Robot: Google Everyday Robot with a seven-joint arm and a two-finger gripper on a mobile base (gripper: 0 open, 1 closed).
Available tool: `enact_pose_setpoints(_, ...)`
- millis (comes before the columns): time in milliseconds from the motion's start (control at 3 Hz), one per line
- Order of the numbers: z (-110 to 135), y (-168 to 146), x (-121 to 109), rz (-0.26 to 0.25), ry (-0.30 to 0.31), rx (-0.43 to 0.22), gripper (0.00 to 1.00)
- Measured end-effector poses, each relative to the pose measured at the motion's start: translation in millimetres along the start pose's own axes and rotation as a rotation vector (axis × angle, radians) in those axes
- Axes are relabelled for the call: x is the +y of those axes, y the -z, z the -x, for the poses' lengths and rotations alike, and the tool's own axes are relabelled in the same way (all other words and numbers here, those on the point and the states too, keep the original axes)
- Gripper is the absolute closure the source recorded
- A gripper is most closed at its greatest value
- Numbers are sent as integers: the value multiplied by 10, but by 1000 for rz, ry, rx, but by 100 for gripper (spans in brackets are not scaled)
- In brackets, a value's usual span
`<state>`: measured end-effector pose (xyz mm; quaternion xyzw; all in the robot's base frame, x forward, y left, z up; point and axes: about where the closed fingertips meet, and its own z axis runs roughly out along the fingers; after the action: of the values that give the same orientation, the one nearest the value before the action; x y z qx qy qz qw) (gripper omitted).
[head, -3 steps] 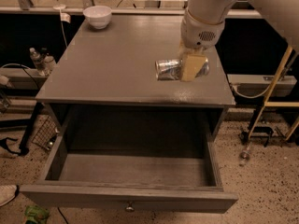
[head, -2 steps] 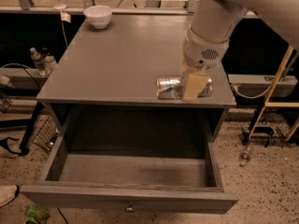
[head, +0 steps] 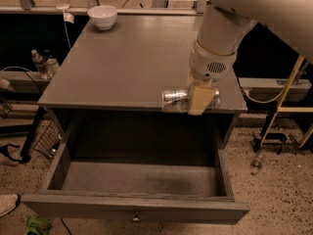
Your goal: Place redbull can into top drawer
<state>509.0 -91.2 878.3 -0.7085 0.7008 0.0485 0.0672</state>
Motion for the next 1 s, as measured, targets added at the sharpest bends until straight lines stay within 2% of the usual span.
enact_pose_setpoints(667,277,-504,534,26,55,9,100)
enact_pose_setpoints(1000,411,-884,670,24,66,-17,100)
